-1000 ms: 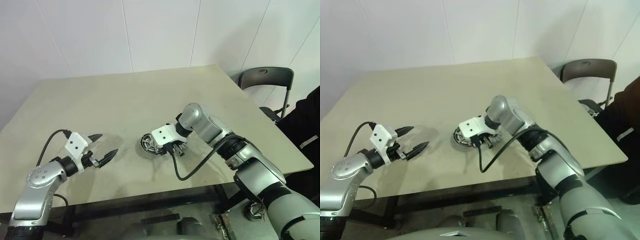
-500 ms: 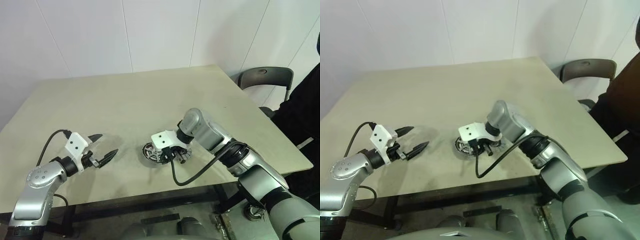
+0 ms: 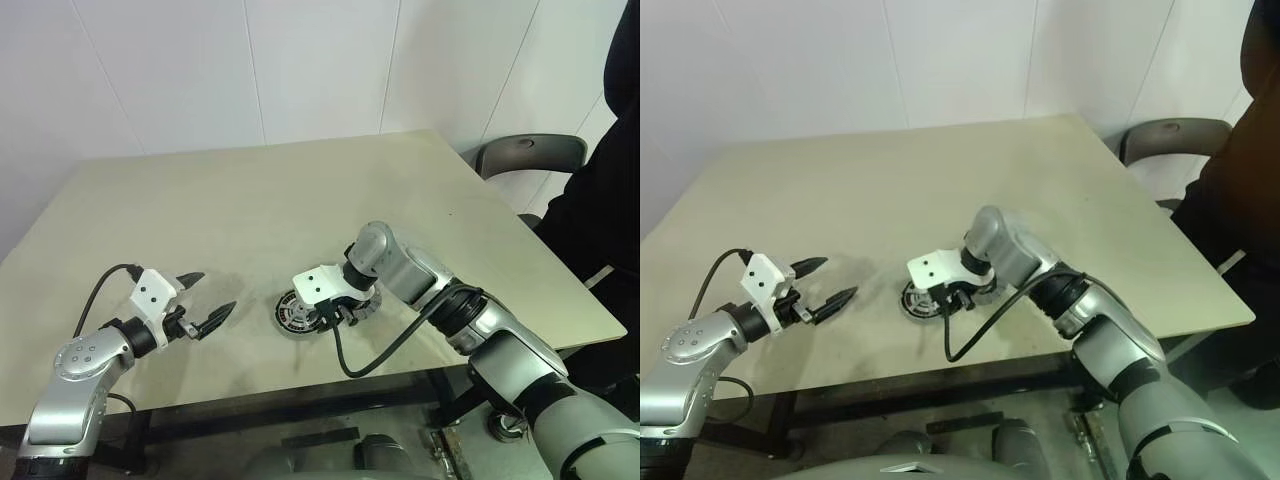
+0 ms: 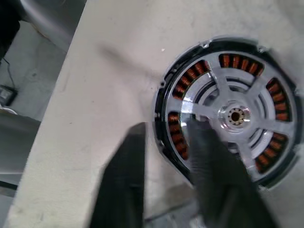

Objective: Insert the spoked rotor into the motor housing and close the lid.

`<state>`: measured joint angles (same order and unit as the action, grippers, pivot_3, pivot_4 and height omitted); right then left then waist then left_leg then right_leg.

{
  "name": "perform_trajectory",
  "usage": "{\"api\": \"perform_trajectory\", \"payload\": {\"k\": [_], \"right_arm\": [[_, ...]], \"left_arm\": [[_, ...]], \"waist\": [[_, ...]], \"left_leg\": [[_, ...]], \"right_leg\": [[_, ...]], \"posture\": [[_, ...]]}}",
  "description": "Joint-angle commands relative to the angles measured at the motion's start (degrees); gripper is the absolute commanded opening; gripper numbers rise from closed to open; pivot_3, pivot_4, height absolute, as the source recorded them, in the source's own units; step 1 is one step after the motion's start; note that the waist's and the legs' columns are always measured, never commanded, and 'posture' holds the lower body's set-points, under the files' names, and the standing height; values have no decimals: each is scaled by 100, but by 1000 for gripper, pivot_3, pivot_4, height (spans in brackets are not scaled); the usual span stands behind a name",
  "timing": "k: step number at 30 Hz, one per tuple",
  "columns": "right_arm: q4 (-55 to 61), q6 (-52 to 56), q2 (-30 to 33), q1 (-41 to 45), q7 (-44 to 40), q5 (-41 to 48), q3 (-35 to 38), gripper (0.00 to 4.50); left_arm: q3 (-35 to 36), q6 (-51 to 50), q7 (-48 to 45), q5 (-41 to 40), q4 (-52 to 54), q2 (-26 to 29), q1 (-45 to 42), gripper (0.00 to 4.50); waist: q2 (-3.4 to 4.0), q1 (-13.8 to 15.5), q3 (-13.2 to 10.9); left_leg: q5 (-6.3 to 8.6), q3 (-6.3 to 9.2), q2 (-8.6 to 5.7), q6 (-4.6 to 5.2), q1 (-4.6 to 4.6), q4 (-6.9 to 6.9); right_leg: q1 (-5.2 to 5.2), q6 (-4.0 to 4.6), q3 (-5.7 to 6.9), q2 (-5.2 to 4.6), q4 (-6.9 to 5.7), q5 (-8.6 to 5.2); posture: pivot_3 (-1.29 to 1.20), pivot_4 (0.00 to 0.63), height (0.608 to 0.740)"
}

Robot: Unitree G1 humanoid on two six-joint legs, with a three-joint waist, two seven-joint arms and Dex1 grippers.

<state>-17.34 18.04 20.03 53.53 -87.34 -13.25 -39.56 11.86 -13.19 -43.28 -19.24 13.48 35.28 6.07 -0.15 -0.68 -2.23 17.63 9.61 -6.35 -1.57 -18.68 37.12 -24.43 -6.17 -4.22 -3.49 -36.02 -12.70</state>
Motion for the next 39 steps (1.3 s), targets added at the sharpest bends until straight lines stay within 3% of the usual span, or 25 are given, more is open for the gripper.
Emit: {"api": "perform_trajectory", "payload": {"k": [1,6,10,14,25,28,39], "right_arm": [[112,0,-45,243,-1,143,204,2688],[381,370,-46,364,-34,471,493,4474],[566,1088,-20,595,22,993,1086,4474],[-281,1448,625,902,655,1245,2122,4474],[-1212,974,2075,-149,1222,1166,2589,4474],[-938,1128,2233,-639,1204,1307,2679,3886],[87,1477,2261,-2056,1348,1754,2806,154]], "left_arm": [[44,20,41,-16,174,27,-30,4500],[27,0,31,-20,177,34,-54,4500],[21,-27,17,-32,192,43,-75,4500],[18,-39,-30,-49,208,62,-49,4500],[38,-37,-140,-71,110,118,-123,4500],[37,-33,-163,-73,102,119,-128,4500],[-1,-32,-210,-60,102,98,-122,4500]], "waist": [[0,0,0],[0,1,0],[1,2,-1],[-3,46,1],[0,141,-1],[0,125,-1],[-1,145,0]], "left_leg": [[0,0,0,0,0,0],[0,0,0,0,0,-1],[0,1,0,0,-1,0],[0,2,-1,0,-1,0],[5,-5,6,9,-25,-12],[8,-5,6,14,-33,-10],[9,-6,8,15,-36,3]], "right_leg": [[0,0,0,0,0,0],[0,0,0,0,1,0],[0,0,0,0,0,0],[2,0,2,-3,3,0],[-5,0,9,-6,43,1],[-6,0,9,-6,52,1],[0,-1,10,-5,54,2]], "posture": [[0,0,740],[0,0,740],[0,0,740],[0,0,740],[0,0,740],[0,0,740],[0,0,740]]}}
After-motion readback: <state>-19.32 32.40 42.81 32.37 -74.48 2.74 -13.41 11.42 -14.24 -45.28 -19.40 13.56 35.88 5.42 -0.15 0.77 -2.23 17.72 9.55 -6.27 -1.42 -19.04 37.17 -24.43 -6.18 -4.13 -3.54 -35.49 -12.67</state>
